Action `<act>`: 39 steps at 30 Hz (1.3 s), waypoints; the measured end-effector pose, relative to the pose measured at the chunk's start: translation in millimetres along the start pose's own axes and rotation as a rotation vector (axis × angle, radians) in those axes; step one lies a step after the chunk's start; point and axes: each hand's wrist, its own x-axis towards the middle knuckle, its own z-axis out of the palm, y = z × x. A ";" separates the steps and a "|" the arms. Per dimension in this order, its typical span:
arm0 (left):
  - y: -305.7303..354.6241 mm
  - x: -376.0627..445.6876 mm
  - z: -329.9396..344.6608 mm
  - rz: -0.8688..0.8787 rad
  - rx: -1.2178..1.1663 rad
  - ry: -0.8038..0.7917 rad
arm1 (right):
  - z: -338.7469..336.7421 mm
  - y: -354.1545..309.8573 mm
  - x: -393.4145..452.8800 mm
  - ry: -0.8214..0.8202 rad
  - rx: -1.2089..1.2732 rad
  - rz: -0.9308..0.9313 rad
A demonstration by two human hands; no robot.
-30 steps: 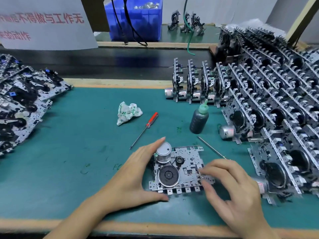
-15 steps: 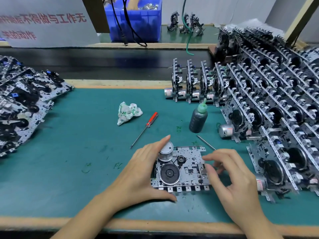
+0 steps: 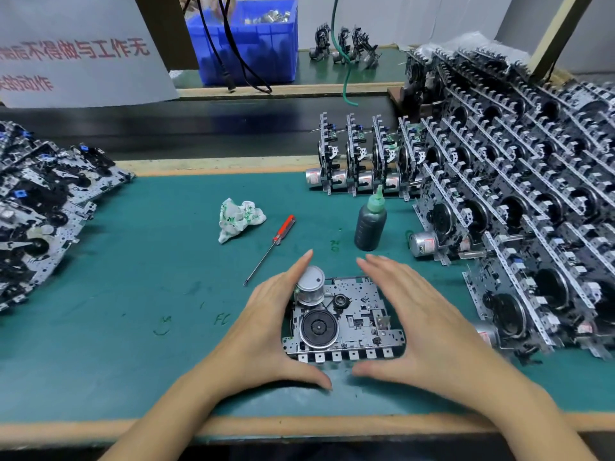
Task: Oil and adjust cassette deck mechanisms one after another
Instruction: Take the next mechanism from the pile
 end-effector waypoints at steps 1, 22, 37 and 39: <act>-0.2 -0.3 0.5 -0.004 -0.010 0.007 | -3.9 0.1 4.0 -0.063 -0.067 -0.021; 3.1 30.1 -13.0 -0.342 -1.454 -0.161 | -5.6 -32.0 35.8 -0.421 1.558 -0.014; -7.8 50.3 -14.2 -0.260 -1.715 -0.062 | -9.0 -13.9 47.9 0.442 -0.044 0.456; -9.0 51.2 -10.3 -0.290 -1.703 -0.066 | 1.0 -6.5 54.4 0.235 -0.255 0.567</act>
